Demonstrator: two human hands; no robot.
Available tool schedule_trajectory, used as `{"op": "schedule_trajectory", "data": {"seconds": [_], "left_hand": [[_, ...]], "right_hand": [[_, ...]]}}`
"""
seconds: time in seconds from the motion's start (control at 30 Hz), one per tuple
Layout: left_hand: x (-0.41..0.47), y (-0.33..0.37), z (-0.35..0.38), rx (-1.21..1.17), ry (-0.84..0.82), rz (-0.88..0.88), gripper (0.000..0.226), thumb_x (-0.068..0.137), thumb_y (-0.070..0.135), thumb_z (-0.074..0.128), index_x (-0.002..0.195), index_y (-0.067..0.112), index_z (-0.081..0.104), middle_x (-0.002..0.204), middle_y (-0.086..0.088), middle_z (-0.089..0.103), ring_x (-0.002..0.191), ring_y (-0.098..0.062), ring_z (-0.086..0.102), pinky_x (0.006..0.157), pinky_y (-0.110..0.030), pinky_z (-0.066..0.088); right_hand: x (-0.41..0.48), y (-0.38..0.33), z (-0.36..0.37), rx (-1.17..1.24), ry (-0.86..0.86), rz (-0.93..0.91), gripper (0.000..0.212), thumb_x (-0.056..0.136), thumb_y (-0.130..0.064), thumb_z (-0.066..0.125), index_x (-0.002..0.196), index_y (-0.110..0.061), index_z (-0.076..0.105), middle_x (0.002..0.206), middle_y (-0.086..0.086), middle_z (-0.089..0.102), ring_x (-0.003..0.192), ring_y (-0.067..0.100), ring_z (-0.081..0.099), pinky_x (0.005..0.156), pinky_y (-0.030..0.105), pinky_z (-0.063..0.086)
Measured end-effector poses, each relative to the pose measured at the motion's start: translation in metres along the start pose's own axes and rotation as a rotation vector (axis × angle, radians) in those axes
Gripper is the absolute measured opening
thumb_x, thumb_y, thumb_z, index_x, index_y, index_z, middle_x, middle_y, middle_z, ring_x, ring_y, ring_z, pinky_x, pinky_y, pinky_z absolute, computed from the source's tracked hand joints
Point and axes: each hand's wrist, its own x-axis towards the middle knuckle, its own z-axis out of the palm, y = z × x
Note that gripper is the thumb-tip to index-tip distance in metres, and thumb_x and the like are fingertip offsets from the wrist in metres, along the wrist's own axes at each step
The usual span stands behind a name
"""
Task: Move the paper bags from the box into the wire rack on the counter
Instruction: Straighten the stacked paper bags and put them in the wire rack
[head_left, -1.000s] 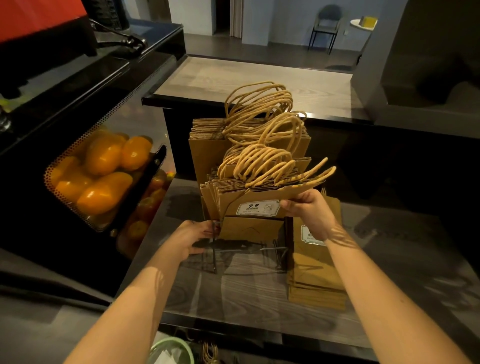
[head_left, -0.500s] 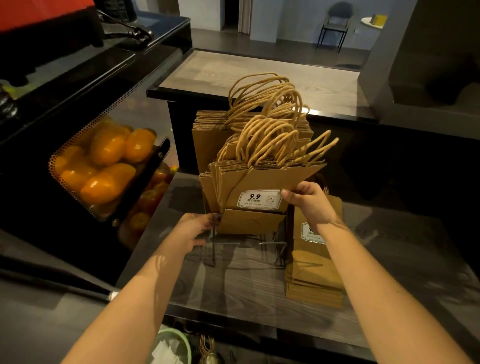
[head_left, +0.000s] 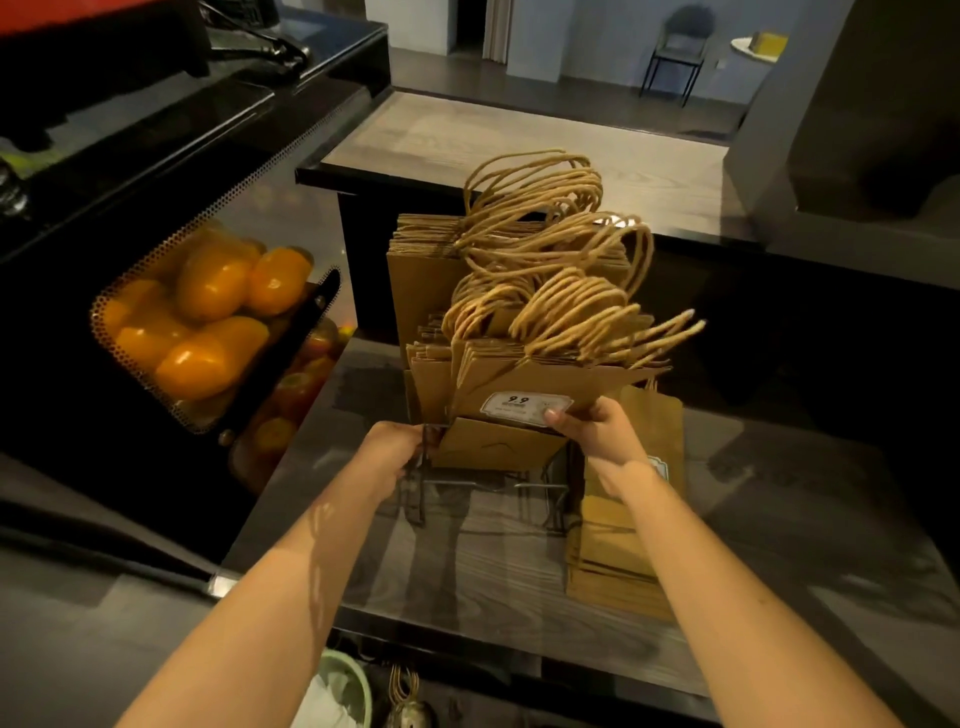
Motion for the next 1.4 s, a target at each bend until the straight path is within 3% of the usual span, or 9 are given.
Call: {"op": "schedule_trajectory", "data": {"seconds": [0.13,0.2,0.37,0.57,0.77,0.9,1.07,1.23,1.4], "left_hand": [[0.006,0.003,0.002,0.02,-0.022,-0.007,0.011,0.094,0.005,0.052,0.098,0.004,0.062,0.071,-0.004,0.054,0.06,-0.011,0.047,0.052,-0.02,0.041],[0.002,0.006,0.003,0.039,-0.014,-0.011,0.006,0.093,0.002,0.054,0.089,0.005,0.058,0.061,-0.004,0.056,0.054,-0.012,0.053,0.048,-0.02,0.041],[0.002,0.013,0.002,-0.029,-0.035,-0.051,0.02,0.094,0.003,0.051,0.075,0.009,0.056,0.062,-0.006,0.063,0.062,-0.017,0.056,0.053,-0.03,0.042],[0.006,0.015,0.004,-0.209,-0.11,-0.118,0.023,0.095,0.021,0.054,0.075,0.011,0.059,0.05,-0.004,0.061,0.042,-0.017,0.063,0.039,-0.027,0.051],[0.005,0.023,0.008,-0.201,-0.135,-0.204,0.026,0.097,0.011,0.044,0.074,0.008,0.054,0.047,-0.008,0.06,0.04,-0.021,0.061,0.035,-0.03,0.05],[0.009,0.025,0.009,-0.179,-0.103,-0.22,0.029,0.093,0.006,0.039,0.067,0.01,0.049,0.062,-0.004,0.05,0.055,-0.019,0.055,0.048,-0.037,0.056],[0.005,0.024,0.0,-0.097,-0.17,-0.228,0.024,0.091,0.019,0.055,0.069,0.01,0.058,0.062,-0.008,0.065,0.069,-0.026,0.066,0.083,-0.044,0.055],[0.004,0.029,0.003,-0.002,-0.195,-0.223,0.016,0.09,0.019,0.055,0.076,0.012,0.06,0.083,-0.012,0.069,0.079,-0.029,0.067,0.076,-0.043,0.055],[0.008,0.031,0.002,0.028,-0.215,-0.217,0.009,0.084,0.022,0.061,0.086,0.014,0.066,0.09,-0.012,0.072,0.088,-0.03,0.068,0.087,-0.049,0.051]], "right_hand": [[0.002,-0.008,-0.002,-0.036,-0.058,0.006,0.026,0.086,0.0,0.066,0.111,-0.007,0.066,0.094,-0.007,0.071,0.08,-0.006,0.068,0.073,0.01,0.054],[0.003,-0.01,-0.003,-0.051,-0.073,0.009,0.024,0.087,0.0,0.066,0.108,-0.009,0.067,0.092,-0.009,0.071,0.079,-0.007,0.067,0.067,0.008,0.051],[0.001,-0.01,-0.004,-0.099,-0.101,0.025,0.023,0.087,-0.006,0.068,0.104,-0.021,0.067,0.095,-0.013,0.071,0.09,-0.004,0.066,0.072,0.01,0.051],[-0.003,-0.003,0.0,-0.11,-0.098,0.023,0.023,0.087,-0.011,0.069,0.098,-0.031,0.066,0.101,-0.012,0.069,0.106,0.005,0.062,0.075,0.01,0.049],[-0.006,-0.008,0.0,-0.028,-0.131,0.036,0.029,0.088,-0.01,0.067,0.113,-0.023,0.063,0.098,-0.02,0.066,0.082,-0.018,0.061,0.064,0.0,0.044],[-0.006,-0.006,-0.003,-0.019,-0.148,0.04,0.029,0.089,-0.01,0.066,0.116,-0.02,0.063,0.097,-0.02,0.067,0.08,-0.019,0.061,0.063,-0.001,0.043],[-0.004,-0.003,-0.002,-0.031,-0.154,0.006,0.021,0.086,-0.011,0.068,0.101,-0.025,0.069,0.094,-0.015,0.074,0.097,-0.003,0.066,0.072,0.008,0.049],[-0.001,-0.005,-0.009,-0.05,-0.168,-0.001,0.031,0.087,-0.015,0.068,0.118,-0.015,0.066,0.111,-0.006,0.073,0.11,0.01,0.065,0.096,0.025,0.048],[0.002,-0.006,-0.014,-0.053,-0.186,0.011,0.026,0.086,-0.01,0.066,0.111,-0.018,0.066,0.104,-0.007,0.074,0.101,0.006,0.068,0.081,0.017,0.052]]}}
